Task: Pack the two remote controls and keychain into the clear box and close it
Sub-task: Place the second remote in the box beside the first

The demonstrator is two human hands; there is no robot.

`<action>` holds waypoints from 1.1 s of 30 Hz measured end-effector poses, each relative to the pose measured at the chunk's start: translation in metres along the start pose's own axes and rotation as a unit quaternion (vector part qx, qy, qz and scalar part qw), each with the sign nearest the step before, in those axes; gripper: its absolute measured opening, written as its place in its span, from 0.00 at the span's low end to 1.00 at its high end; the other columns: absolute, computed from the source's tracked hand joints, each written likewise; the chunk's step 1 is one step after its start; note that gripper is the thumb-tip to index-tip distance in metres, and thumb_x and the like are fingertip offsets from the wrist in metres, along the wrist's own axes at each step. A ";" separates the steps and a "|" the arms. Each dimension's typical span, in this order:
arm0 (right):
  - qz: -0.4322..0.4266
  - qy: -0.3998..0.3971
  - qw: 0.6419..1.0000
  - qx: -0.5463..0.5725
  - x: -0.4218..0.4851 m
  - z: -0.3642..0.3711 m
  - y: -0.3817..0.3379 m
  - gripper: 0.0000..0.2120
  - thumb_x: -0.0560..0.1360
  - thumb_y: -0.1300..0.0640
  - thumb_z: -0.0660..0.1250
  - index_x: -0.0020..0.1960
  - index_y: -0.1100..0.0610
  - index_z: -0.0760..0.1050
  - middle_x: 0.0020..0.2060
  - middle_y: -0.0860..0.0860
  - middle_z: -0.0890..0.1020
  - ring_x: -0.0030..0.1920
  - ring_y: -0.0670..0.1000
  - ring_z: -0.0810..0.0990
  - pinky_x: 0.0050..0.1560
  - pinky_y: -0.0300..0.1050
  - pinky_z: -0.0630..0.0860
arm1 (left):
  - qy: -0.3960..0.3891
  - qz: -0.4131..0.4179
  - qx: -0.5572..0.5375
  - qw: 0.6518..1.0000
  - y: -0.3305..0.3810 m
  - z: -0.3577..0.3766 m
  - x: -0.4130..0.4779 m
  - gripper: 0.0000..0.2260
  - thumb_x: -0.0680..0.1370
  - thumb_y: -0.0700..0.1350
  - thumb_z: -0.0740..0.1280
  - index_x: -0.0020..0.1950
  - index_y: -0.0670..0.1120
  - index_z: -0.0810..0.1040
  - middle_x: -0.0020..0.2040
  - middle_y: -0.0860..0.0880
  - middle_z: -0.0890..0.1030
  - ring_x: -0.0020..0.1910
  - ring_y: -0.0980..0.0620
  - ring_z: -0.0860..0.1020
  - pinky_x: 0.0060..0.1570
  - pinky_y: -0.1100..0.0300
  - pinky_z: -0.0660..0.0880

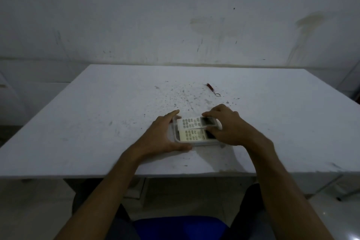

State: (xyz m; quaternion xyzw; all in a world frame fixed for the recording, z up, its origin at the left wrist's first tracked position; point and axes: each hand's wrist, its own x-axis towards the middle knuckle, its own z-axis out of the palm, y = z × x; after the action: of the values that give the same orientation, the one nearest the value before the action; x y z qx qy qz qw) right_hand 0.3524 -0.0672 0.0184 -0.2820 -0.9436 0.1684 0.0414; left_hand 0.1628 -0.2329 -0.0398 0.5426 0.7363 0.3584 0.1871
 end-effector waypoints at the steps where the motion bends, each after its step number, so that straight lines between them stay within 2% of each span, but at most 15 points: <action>1: 0.000 -0.007 1.000 0.004 -0.001 0.001 -0.002 0.23 0.79 0.51 0.67 0.74 0.49 0.71 0.71 0.54 0.68 0.69 0.56 0.68 0.73 0.58 0.64 | 0.004 0.001 -0.001 1.000 0.001 0.000 -0.001 0.54 0.63 0.67 0.80 0.81 0.57 0.57 0.77 0.56 0.69 0.71 0.58 0.67 0.70 0.51 0.70; 4: 0.002 0.036 0.999 0.011 -0.003 0.002 -0.004 0.19 0.81 0.55 0.62 0.71 0.48 0.75 0.69 0.53 0.69 0.68 0.55 0.67 0.72 0.57 0.62 | 0.000 0.007 -0.003 1.000 0.002 -0.004 -0.001 0.54 0.62 0.67 0.81 0.81 0.57 0.57 0.75 0.57 0.70 0.69 0.60 0.67 0.69 0.54 0.70; 7: 0.052 0.106 0.993 -0.025 -0.011 0.003 -0.001 0.21 0.79 0.56 0.61 0.72 0.48 0.75 0.69 0.53 0.74 0.70 0.58 0.67 0.70 0.59 0.60 | -0.025 0.006 -0.001 1.000 0.003 -0.012 0.003 0.54 0.60 0.67 0.82 0.80 0.59 0.58 0.75 0.57 0.70 0.69 0.59 0.69 0.68 0.53 0.71; 11: 0.102 0.065 0.990 -0.067 -0.023 0.010 0.004 0.22 0.77 0.53 0.65 0.70 0.48 0.75 0.63 0.51 0.82 0.69 0.60 0.70 0.69 0.57 0.62 | -0.044 0.005 0.012 0.999 0.002 -0.018 0.010 0.53 0.60 0.65 0.83 0.78 0.61 0.59 0.75 0.56 0.71 0.68 0.59 0.69 0.64 0.58 0.70; 13: 0.107 0.063 0.990 -0.066 -0.023 0.014 0.002 0.24 0.77 0.54 0.67 0.72 0.48 0.73 0.63 0.51 0.82 0.69 0.60 0.70 0.69 0.57 0.61 | -0.030 0.010 0.000 0.999 0.000 -0.016 0.008 0.51 0.60 0.66 0.83 0.78 0.62 0.60 0.74 0.57 0.72 0.68 0.60 0.70 0.64 0.58 0.72; 16: 0.114 0.061 0.991 -0.029 -0.019 0.013 0.004 0.30 0.76 0.55 0.69 0.76 0.49 0.67 0.66 0.51 0.81 0.71 0.59 0.70 0.72 0.59 0.59 | -0.012 0.019 -0.009 1.000 -0.002 -0.012 0.005 0.51 0.61 0.66 0.82 0.78 0.62 0.60 0.74 0.58 0.71 0.67 0.61 0.70 0.60 0.63 0.71; 20: 0.101 0.025 0.994 0.044 -0.018 -0.001 0.017 0.33 0.75 0.55 0.72 0.78 0.51 0.65 0.60 0.46 0.85 0.72 0.54 0.72 0.75 0.63 0.60 | -0.010 0.017 -0.010 1.000 -0.002 -0.012 0.005 0.51 0.61 0.65 0.82 0.78 0.61 0.60 0.75 0.57 0.71 0.70 0.57 0.71 0.66 0.53 0.74; 23: 0.090 0.003 0.995 0.039 -0.018 -0.003 0.016 0.32 0.76 0.44 0.72 0.77 0.49 0.67 0.61 0.45 0.84 0.70 0.53 0.73 0.74 0.64 0.62 | -0.007 0.020 -0.008 1.000 -0.003 -0.011 0.006 0.51 0.61 0.64 0.83 0.78 0.61 0.60 0.75 0.57 0.71 0.70 0.57 0.70 0.66 0.54 0.72; 25: 0.076 -0.010 0.997 0.032 -0.015 0.001 0.012 0.30 0.76 0.41 0.69 0.76 0.47 0.68 0.60 0.47 0.84 0.64 0.54 0.78 0.70 0.62 0.67 | -0.010 0.020 -0.008 1.000 -0.004 -0.012 0.007 0.51 0.61 0.64 0.83 0.78 0.60 0.60 0.75 0.57 0.71 0.70 0.58 0.70 0.65 0.56 0.71; 28: 0.064 0.006 0.998 0.023 -0.011 0.006 0.010 0.28 0.77 0.39 0.67 0.74 0.46 0.70 0.59 0.48 0.84 0.59 0.54 0.80 0.67 0.59 0.69 | -0.010 0.017 -0.015 1.000 -0.002 -0.013 0.005 0.52 0.60 0.65 0.83 0.78 0.60 0.61 0.74 0.58 0.71 0.69 0.59 0.70 0.65 0.56 0.72; 33: 0.066 0.005 0.998 0.005 -0.010 0.007 0.010 0.27 0.77 0.40 0.68 0.74 0.47 0.71 0.59 0.48 0.85 0.58 0.54 0.81 0.65 0.58 0.69 | -0.014 0.005 -0.021 1.000 0.001 -0.013 0.003 0.52 0.60 0.66 0.83 0.79 0.61 0.60 0.74 0.58 0.72 0.71 0.57 0.70 0.68 0.52 0.73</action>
State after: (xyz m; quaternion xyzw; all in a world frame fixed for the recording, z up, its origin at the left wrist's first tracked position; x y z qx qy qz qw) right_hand 0.3647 -0.0671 0.0087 -0.3444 -0.9218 0.1744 0.0367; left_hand 0.1536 -0.2346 -0.0300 0.5475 0.7229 0.3672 0.2068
